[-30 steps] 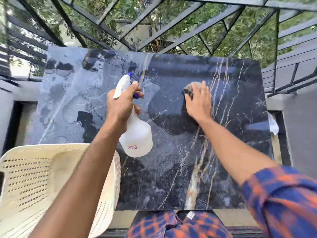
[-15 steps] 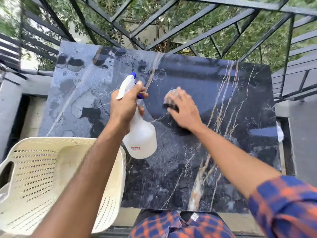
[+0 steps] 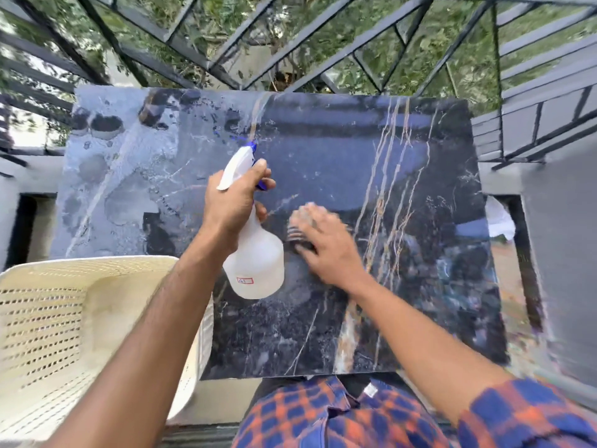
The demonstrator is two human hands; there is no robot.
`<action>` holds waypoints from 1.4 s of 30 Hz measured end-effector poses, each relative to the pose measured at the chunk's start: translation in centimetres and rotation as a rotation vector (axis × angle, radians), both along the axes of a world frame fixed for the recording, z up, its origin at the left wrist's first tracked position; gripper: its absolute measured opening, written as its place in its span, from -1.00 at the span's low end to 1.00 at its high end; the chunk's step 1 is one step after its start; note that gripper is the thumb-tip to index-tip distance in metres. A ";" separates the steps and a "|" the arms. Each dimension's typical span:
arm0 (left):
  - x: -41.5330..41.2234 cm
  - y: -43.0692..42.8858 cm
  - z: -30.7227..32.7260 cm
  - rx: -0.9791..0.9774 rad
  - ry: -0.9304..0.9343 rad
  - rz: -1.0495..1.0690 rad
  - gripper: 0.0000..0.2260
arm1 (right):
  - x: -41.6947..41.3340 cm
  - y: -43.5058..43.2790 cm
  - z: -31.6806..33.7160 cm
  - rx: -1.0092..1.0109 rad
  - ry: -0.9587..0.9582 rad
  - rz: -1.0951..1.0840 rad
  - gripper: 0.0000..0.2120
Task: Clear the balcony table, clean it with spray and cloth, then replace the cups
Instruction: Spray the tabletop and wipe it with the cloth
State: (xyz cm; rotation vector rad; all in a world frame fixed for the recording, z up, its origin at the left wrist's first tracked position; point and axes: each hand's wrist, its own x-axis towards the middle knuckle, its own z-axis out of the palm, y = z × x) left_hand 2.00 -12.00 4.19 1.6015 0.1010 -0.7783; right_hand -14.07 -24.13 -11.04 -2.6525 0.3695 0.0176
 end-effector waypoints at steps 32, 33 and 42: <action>-11.3 4.5 2.6 0.093 -0.119 0.165 -0.85 | -1.5 7.5 0.3 0.043 0.088 0.226 -0.43; -11.4 4.9 2.6 0.096 -0.126 0.172 -0.84 | -2.5 7.0 0.4 0.046 0.078 0.263 -0.43; -13.9 2.2 1.0 0.127 -0.121 0.051 -0.85 | -21.6 -13.6 0.1 -0.049 0.144 -0.351 -0.45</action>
